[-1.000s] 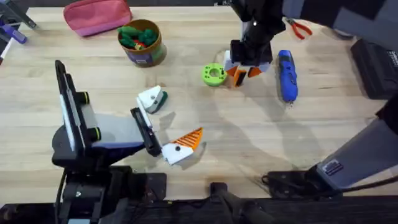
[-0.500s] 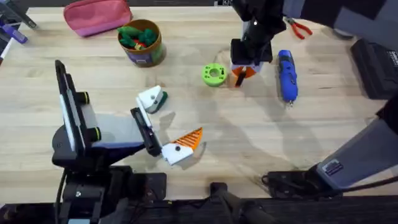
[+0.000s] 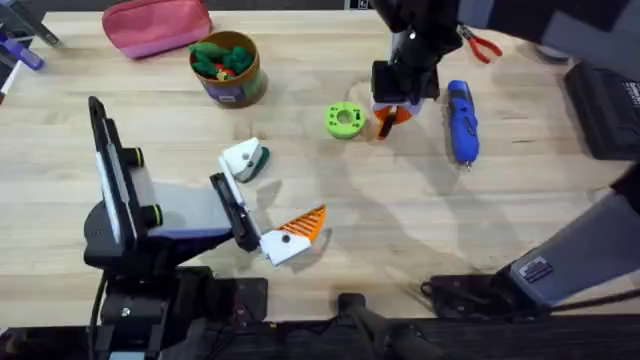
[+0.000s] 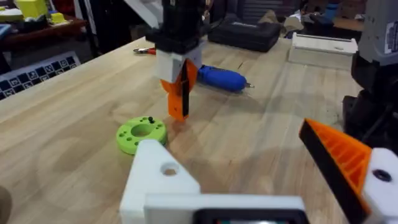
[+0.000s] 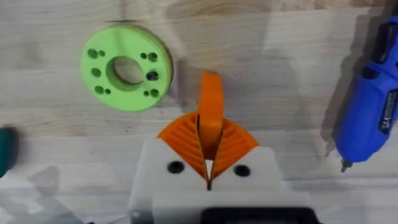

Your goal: Pick up the gripper from the table and insert it into the empty holder that is missing its gripper. Then pick up a screw, insert it into the mounting hole, and use the screwdriver to tighten it. Finally, clean up the table by picking up the vegetable and placing it into the bucket.

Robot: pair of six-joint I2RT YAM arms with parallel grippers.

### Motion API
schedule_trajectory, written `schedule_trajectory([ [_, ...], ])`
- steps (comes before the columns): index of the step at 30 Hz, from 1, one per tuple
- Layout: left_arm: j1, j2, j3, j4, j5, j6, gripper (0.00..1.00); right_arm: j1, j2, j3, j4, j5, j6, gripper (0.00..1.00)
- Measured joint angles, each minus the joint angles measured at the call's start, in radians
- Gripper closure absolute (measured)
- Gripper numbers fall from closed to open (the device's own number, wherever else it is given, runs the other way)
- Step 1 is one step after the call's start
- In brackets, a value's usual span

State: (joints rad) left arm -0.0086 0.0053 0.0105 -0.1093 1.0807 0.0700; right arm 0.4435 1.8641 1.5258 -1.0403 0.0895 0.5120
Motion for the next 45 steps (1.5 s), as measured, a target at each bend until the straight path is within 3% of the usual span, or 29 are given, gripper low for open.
schedule_trajectory([
  [4, 0.000, 0.000, 0.000, 0.000, 0.000, 0.000, 0.015, 0.000, -0.092, -0.005, -0.001, 0.000, 0.000, 0.994],
  [9, 0.000, 0.000, 0.000, 0.000, 0.000, 0.000, 0.015, 0.000, -0.265, -0.005, -0.001, 0.000, 0.000, 0.994],
  [10, 0.000, 0.000, 0.000, 0.000, 0.000, 0.000, 0.015, 0.000, -0.357, -0.005, 0.000, 0.000, 0.000, 0.994],
  [13, 0.000, 0.000, 0.000, 0.000, 0.000, 0.000, 0.015, 0.000, -0.421, -0.005, 0.004, -0.017, -0.012, 0.994],
  [17, 0.000, 0.000, 0.000, 0.000, 0.000, 0.000, 0.015, -0.009, -0.476, -0.033, 0.086, -0.111, -0.052, 0.994],
  [23, 0.000, 0.000, 0.000, 0.000, 0.000, 0.000, 0.015, -0.052, -0.548, -0.221, 0.270, -0.321, -0.075, 0.995],
  [33, 0.000, 0.000, 0.000, 0.000, 0.000, 0.000, 0.014, -0.199, -0.603, -0.542, 0.765, -0.812, -0.016, 0.995],
  [40, 0.000, 0.000, 0.000, 0.000, 0.000, 0.000, 0.014, -0.229, -0.603, -0.729, 1.263, -1.050, 0.157, 0.995],
  [45, 0.000, 0.000, 0.000, 0.000, 0.000, 0.000, 0.015, -0.245, -0.603, -0.857, 1.531, -1.128, 0.274, 0.995],
])
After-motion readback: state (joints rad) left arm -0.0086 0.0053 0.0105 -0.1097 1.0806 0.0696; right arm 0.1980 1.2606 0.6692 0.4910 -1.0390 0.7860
